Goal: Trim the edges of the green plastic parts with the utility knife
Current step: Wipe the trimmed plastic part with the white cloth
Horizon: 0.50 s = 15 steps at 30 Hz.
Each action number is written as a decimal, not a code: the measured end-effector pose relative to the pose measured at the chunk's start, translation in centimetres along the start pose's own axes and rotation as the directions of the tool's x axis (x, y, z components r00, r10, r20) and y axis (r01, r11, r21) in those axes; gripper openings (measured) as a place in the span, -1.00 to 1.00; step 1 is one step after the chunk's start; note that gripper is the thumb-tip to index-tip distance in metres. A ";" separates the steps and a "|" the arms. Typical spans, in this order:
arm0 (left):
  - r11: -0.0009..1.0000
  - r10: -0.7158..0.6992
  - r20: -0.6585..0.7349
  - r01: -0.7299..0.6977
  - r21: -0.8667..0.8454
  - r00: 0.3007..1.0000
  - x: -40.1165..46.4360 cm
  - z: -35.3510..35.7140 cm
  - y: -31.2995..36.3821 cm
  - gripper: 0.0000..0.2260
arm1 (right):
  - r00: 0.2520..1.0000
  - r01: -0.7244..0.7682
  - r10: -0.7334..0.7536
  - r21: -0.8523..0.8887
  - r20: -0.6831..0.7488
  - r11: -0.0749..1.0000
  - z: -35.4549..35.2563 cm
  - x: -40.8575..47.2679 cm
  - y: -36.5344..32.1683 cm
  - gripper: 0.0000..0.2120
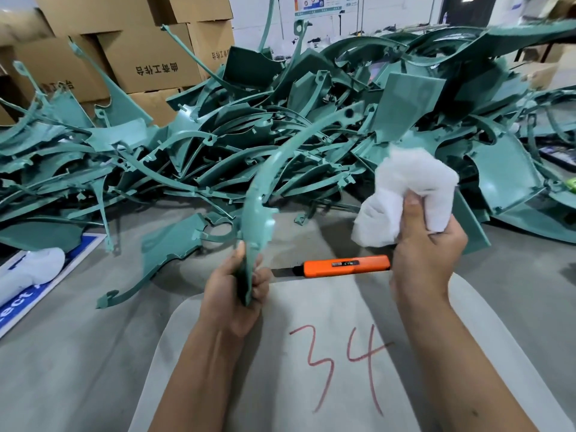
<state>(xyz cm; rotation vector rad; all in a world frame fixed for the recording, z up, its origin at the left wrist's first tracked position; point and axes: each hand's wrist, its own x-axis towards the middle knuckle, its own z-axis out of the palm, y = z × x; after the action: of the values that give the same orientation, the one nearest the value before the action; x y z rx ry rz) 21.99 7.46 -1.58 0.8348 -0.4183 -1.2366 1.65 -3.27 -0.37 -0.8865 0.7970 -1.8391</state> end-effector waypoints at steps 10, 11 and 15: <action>0.948 0.033 0.044 -0.045 0.316 0.998 -0.6 0.0 0.3 -0.68 | 0.985 -0.169 0.160 0.223 0.058 0.960 -0.1 0.9 -0.6 -0.60; 0.942 0.046 0.027 -0.053 0.333 0.999 -0.6 -0.1 0.4 -0.69 | 0.978 -0.206 0.191 0.258 0.083 0.944 -0.2 0.9 -0.8 -0.56; 0.917 0.088 -0.054 -0.060 0.394 0.995 -0.5 -1.0 0.8 -0.73 | 0.963 -0.242 0.195 0.279 0.185 0.929 -0.5 1.0 -1.3 -0.80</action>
<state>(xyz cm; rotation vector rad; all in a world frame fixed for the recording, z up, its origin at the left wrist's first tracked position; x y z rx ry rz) 23.06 8.31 -1.52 1.1897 -0.6480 -1.0629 0.29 -3.65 0.63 -0.7027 0.4815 -1.6179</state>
